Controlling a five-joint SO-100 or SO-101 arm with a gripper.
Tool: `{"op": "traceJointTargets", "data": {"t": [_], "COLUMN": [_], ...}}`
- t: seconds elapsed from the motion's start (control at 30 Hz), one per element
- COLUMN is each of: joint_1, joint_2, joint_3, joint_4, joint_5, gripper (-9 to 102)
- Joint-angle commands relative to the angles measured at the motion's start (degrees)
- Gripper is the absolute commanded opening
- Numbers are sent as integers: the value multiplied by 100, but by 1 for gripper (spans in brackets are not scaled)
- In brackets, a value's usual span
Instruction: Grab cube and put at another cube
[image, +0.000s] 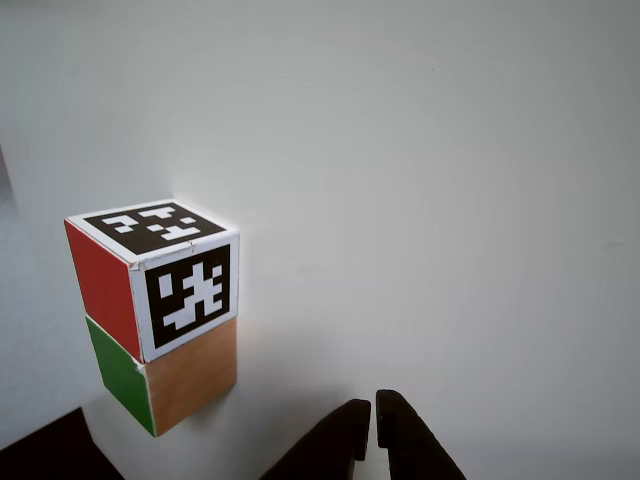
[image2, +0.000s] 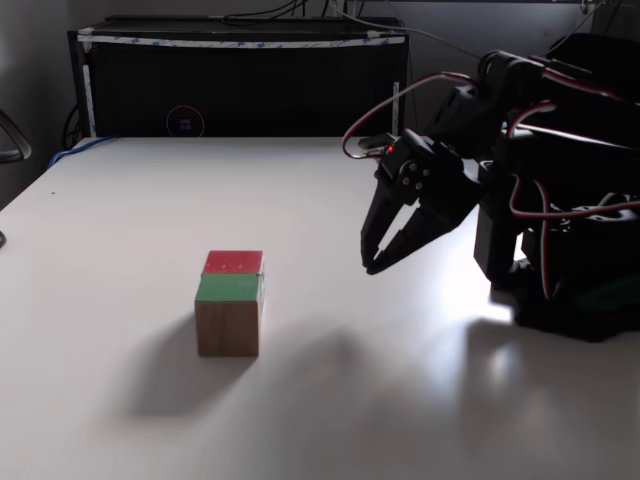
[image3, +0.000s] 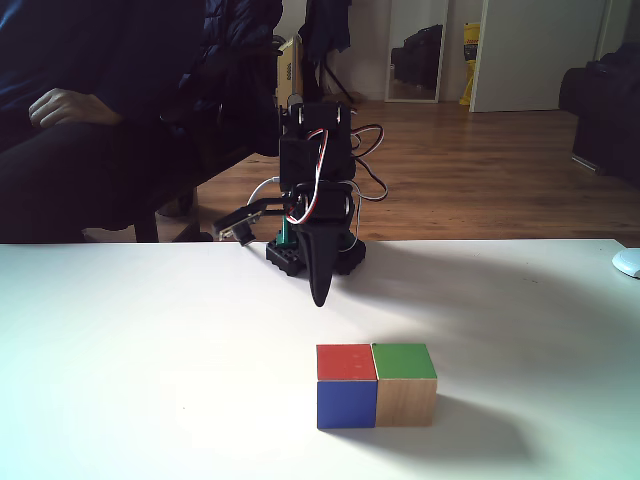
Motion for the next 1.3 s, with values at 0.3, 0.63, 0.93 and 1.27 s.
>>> {"op": "traceJointTargets", "data": {"t": [0.3,0.63,0.93,1.27], "joint_1": [325,185,-483,-773], "joint_2": [26,26,-1239,-4720], "joint_3": [-18,-9,-1608,-4061], "joint_4": [-44,-149,-343,-738], "joint_5": [659,650,1213,1881], "gripper": [0,6,18,32]}}
